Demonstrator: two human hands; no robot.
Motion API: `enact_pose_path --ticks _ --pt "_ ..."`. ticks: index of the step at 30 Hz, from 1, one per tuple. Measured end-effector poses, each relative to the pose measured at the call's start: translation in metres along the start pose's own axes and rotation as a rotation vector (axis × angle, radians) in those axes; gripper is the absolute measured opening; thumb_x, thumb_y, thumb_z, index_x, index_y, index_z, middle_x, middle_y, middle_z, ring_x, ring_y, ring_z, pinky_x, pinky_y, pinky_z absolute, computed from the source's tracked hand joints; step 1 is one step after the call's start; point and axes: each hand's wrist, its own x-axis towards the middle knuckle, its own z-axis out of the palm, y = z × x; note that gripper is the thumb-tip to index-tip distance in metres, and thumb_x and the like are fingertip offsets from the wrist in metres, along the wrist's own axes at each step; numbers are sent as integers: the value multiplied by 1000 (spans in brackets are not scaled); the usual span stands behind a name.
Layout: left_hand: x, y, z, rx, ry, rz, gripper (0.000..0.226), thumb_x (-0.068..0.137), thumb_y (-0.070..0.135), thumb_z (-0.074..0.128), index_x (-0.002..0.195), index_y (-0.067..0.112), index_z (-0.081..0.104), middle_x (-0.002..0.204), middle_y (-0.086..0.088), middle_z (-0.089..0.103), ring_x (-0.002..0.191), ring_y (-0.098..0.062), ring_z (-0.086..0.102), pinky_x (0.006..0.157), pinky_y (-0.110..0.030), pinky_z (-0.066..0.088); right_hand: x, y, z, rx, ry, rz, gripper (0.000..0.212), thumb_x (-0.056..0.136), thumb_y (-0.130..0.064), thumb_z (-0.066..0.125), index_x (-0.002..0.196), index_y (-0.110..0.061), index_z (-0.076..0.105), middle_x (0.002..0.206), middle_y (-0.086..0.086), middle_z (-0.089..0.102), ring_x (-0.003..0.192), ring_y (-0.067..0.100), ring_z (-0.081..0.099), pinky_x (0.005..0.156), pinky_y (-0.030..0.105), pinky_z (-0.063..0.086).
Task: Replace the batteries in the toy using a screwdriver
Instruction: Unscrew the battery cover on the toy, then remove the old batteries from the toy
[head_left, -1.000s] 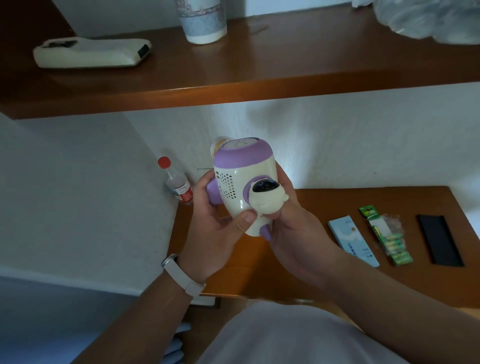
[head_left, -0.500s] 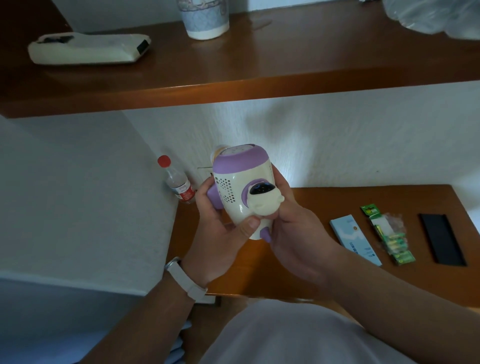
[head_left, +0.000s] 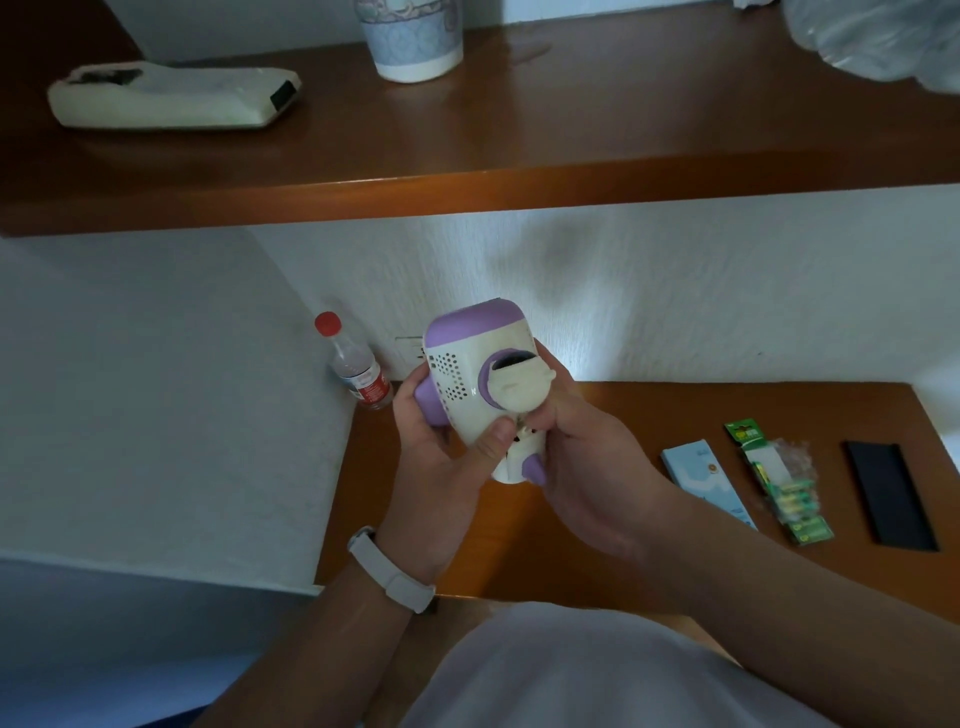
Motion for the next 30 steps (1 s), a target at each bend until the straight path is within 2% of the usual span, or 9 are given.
enact_pose_path --ticks 3,6,11,13,15,18,21,24,30 --pt "1 -1 2 -59 52 -59 88 73 42 81 145 23 34 137 -2 59 125 -24 60 97 -56 55 -1 2 -6 -249 35 -41 48 97 -24 50 132 -55 48 131 -19 62 122 7 59 105 43 46" --pt "2 -3 2 -123 71 -92 83 80 39 82 146 20 35 137 -3 60 124 -26 62 96 -62 53 -2 1 -9 -447 10 -119 44 99 -31 54 136 -53 44 134 -25 57 126 3 55 105 39 44" --pt "4 -2 0 -135 113 -109 83 73 41 82 142 21 40 130 2 65 119 -22 65 87 -51 60 -9 6 -14 -879 161 -276 57 83 -42 73 127 -51 38 125 -25 45 116 -3 50 96 26 50" --pt "4 -2 1 -133 145 -106 84 71 46 84 140 23 41 123 8 68 116 -17 67 81 -41 62 -13 4 -12 -1086 192 -372 57 77 -58 68 123 -54 33 119 -23 40 112 -6 46 87 10 47" --pt "2 -3 1 -153 165 -104 86 69 46 83 140 22 41 124 7 68 115 -18 68 78 -35 62 -14 5 -10 -1178 208 -405 61 75 -65 63 125 -38 42 115 -17 43 106 -8 46 77 4 44" --pt "0 -4 0 -175 185 -110 92 65 48 85 142 22 41 126 3 68 114 -21 69 78 -38 62 -13 7 -4 -1234 232 -373 55 79 -57 69 119 -26 49 104 -21 45 96 -8 49 66 5 42" --pt "-2 -4 -3 -167 203 -106 87 69 42 84 141 19 41 127 -1 67 114 -24 69 83 -45 62 -11 10 2 -1202 226 -353 40 82 -46 72 108 -33 45 95 -29 43 98 -12 47 73 2 42" --pt "-2 -6 -9 -168 222 -110 85 74 40 87 142 19 41 129 -3 66 114 -25 69 86 -49 61 -10 16 6 -1204 235 -359 39 83 -38 76 104 -33 44 92 -29 43 97 -14 47 76 -1 39" --pt "-2 -12 -30 -160 224 -111 89 70 44 82 144 17 42 133 -3 64 117 -25 67 87 -50 60 -10 31 17 -1145 240 -463 40 82 -37 73 113 -16 59 100 -12 56 95 -2 54 74 5 45"
